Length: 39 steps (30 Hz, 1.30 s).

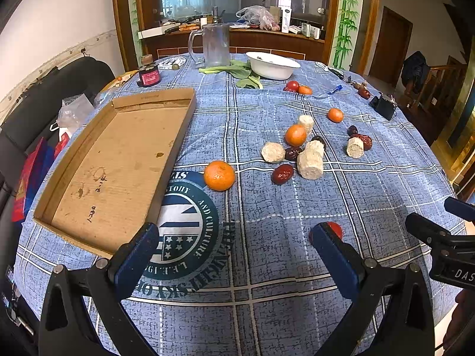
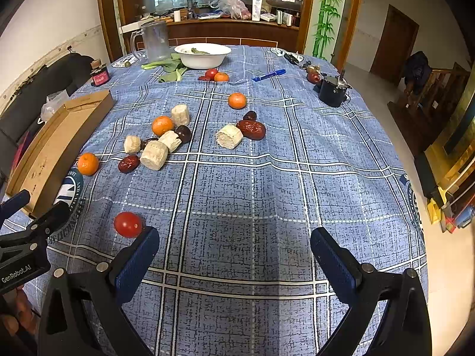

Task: Organize fruits
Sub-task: 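Reach right gripper toward red tomato while left gripper moves toward an orange, then close right gripper on the red tomato while left gripper grasps the orange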

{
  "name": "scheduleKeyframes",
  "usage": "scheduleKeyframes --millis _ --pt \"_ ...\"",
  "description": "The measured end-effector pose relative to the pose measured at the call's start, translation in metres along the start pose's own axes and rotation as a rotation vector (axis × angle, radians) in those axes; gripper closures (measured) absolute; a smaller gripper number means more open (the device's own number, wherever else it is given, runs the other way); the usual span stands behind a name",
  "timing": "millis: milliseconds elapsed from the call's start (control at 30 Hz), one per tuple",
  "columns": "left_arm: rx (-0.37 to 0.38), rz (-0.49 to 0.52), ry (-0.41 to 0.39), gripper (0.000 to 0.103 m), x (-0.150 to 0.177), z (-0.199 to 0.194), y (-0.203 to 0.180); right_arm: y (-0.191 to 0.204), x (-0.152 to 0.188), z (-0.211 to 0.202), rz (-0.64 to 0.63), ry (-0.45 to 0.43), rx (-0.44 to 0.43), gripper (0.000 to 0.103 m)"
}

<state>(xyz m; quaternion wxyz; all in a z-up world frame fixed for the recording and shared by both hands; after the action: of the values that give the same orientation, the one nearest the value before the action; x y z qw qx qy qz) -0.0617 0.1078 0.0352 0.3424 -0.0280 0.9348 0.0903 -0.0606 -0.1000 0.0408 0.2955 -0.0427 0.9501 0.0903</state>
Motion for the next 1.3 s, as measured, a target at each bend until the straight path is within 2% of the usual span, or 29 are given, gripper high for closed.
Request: scheduleKeyframes --millis 433,667,900,967,1100,1167,1233,1300 --pt "0.001 0.006 0.003 0.0 -0.006 0.004 -0.004 -0.005 0.0 0.001 0.009 0.003 -0.006 0.001" --pt "-0.007 0.011 0.027 0.0 -0.007 0.01 0.017 0.018 -0.002 0.012 -0.048 0.027 -0.124 0.001" --pt "-0.104 0.082 0.008 0.0 0.006 0.003 0.039 0.061 -0.005 0.036 -0.207 0.081 -0.228 0.001" --pt "-0.114 0.074 0.016 0.0 0.01 0.003 0.048 0.07 -0.004 0.045 -0.237 0.102 -0.247 0.004" --pt "-0.119 0.05 0.031 0.0 0.013 0.005 0.061 0.083 -0.002 0.064 -0.282 0.159 -0.286 0.02" --pt "-0.124 0.042 0.032 0.0 0.014 0.005 0.066 0.088 0.001 0.071 -0.309 0.186 -0.288 0.03" --pt "-0.126 0.039 0.03 0.0 0.014 0.004 0.066 0.09 0.004 0.079 -0.312 0.221 -0.306 0.051" --pt "-0.127 0.039 0.027 0.0 0.014 0.004 0.066 0.09 0.006 0.083 -0.313 0.234 -0.313 0.059"
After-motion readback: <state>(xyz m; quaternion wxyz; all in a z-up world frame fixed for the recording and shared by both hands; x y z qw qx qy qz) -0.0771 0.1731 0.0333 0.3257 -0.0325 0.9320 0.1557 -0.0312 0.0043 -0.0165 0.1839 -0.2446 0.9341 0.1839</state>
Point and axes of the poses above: each gripper's, at about its wrist camera, not at the fingertips, and z roughly the way its jaws point, y to its left, x to its underside, the point moved 4 cm from there along z, roughly the way its jaws point, and after that the axes turned 12 degrees about -x, right-handed, at the moved point
